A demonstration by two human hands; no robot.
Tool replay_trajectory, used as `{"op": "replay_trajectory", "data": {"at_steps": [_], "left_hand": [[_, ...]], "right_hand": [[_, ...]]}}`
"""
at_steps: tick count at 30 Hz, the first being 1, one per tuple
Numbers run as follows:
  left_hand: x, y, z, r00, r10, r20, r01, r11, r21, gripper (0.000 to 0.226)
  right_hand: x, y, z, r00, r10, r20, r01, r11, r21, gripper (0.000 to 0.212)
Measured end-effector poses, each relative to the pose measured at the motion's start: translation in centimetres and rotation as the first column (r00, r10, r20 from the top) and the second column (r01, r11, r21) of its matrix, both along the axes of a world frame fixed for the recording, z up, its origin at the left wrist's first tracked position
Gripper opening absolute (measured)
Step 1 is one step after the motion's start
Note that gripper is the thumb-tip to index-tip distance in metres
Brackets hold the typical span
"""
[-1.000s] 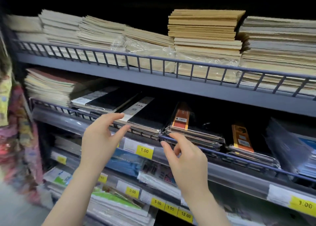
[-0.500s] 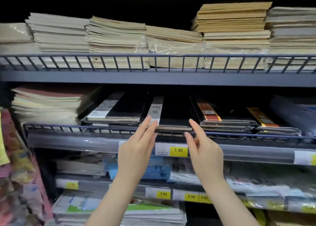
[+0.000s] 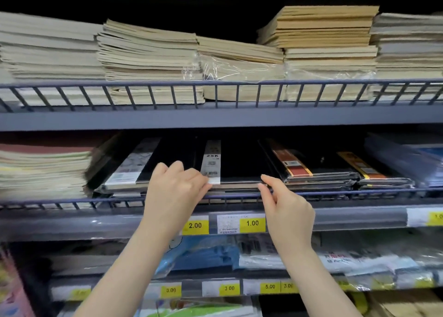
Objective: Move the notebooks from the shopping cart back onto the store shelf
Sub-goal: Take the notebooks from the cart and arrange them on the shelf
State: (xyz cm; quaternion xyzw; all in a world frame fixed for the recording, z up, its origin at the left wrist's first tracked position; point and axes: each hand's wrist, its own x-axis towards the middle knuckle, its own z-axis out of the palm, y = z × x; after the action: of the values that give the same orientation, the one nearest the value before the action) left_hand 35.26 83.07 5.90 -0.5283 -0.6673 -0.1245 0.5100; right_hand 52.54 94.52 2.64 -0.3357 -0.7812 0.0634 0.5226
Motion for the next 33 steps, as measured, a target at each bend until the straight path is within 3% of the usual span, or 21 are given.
{"op": "replay_trajectory", "data": {"at_steps": [8,18,21,24,27,30,33], "left_hand": [[-0.3,0.8,-1.3,0.995,-0.096,-0.003,0.095,0.983,0.16,0.022],[-0.3,0.5,-1.1,0.995,-0.094,-0.026,0.096,0.988,0.119,0.026],[0.2,-0.1,-0.4,0.979,-0.18,0.091,0.17,0.979,0.11,0.021],[0.0,-3.6,0.5,0.886,-0.282,0.368,0.172,0.937,0.304,0.026],[-1.8,-8.5,0.3,0.744,-0.253,0.618,-0.08,0.885,0.459,0.043],[-4.1,-10.8,-0.3,0.545,-0.108,0.831,-0.286,0.908,0.306,0.054],[-5.7,-10.8,-1.3,0.384,-0.103,0.918,-0.217,0.956,0.198,0.062]], "right_hand": [[-0.8,0.2,-0.4,0.999,0.01,-0.042,-0.009,0.999,0.033,0.021],[-0.6,-0.2,-0.1,1.0,0.017,-0.018,-0.017,1.0,0.021,0.023],[-0.6,-0.8,0.3,0.999,0.034,-0.026,-0.035,0.999,-0.015,0.027],[-1.2,-3.1,1.0,0.982,0.172,-0.082,-0.176,0.983,-0.047,0.041],[-3.2,-5.8,1.8,0.961,0.274,-0.046,-0.276,0.96,-0.039,0.05],[-5.8,-7.1,2.0,0.956,0.288,0.064,-0.284,0.957,-0.064,0.053],[-7.4,-7.6,2.0,0.952,0.262,0.162,-0.24,0.961,-0.14,0.049]]}}
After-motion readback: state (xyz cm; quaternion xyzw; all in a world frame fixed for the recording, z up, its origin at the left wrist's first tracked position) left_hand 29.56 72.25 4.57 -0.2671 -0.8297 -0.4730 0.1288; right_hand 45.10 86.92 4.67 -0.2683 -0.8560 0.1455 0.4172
